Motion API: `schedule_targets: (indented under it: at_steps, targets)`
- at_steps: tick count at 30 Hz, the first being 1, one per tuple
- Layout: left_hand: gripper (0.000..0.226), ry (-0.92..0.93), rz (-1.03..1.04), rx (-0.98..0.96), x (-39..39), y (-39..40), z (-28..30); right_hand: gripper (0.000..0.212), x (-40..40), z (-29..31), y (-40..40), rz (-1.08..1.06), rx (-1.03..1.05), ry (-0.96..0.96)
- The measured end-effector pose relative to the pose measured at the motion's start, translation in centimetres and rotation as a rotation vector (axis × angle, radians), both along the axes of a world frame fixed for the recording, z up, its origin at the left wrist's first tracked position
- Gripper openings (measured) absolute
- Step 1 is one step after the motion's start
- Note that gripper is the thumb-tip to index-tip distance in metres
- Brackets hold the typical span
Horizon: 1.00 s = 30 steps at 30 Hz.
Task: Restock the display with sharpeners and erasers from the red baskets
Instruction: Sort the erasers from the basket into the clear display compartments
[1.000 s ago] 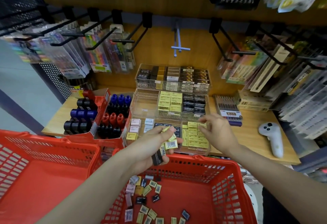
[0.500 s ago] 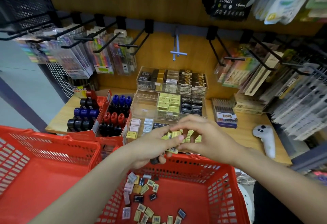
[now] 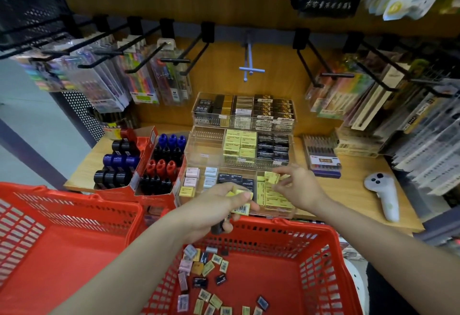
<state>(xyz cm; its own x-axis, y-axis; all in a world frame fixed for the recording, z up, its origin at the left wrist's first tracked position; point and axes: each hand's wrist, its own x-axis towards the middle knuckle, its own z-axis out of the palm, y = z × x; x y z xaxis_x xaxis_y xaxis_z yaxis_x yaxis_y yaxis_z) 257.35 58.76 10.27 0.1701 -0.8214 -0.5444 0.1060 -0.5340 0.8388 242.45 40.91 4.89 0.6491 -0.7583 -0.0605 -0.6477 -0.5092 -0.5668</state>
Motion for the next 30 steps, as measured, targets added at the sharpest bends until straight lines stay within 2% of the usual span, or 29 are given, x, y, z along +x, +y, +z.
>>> schedule_targets:
  at_steps: [3,6,11,16,18,19,21,23,24,27,30]
  targets:
    - [0.01,-0.144,-0.029,-0.048,0.2,-0.1,-0.4,0.045,1.5,-1.1,1.0,0.09,-0.069,0.037]
    - [0.008,-0.168,0.018,-0.082,0.4,-0.2,-0.7,0.044,2.1,-2.0,1.6,0.097,-0.075,0.051]
    - [0.017,-0.143,0.039,-0.115,0.7,-0.2,-1.1,0.048,2.3,-2.8,1.5,0.065,-0.071,0.128]
    - [0.025,-0.164,0.026,-0.132,0.8,-0.1,-1.2,0.059,1.9,-1.3,1.9,0.149,-0.038,0.131]
    - [0.027,-0.167,0.033,-0.161,0.8,-0.1,-1.3,0.051,1.3,0.2,1.8,0.154,-0.045,0.075]
    - [0.028,-0.159,0.037,-0.188,0.8,-0.1,-1.3,0.042,1.0,1.1,1.8,0.121,0.024,-0.012]
    - [0.03,-0.163,0.043,-0.237,0.8,-0.1,-1.1,0.028,0.5,3.2,2.4,0.018,0.39,-0.252]
    - [0.032,-0.2,0.054,-0.269,0.5,-0.2,-1.0,0.03,0.3,5.1,3.8,-0.02,0.817,-0.416]
    - [0.034,-0.219,0.059,-0.279,0.3,-0.3,-0.9,0.033,0.2,5.7,4.4,-0.025,0.936,-0.441]
    - [0.036,-0.254,0.044,-0.308,-0.3,-0.4,-0.4,0.032,0.3,6.4,5.8,-0.069,1.035,-0.452]
    - [0.041,-0.251,0.067,-0.289,-0.6,-0.2,-0.1,0.026,0.1,6.6,6.0,-0.152,1.082,-0.551]
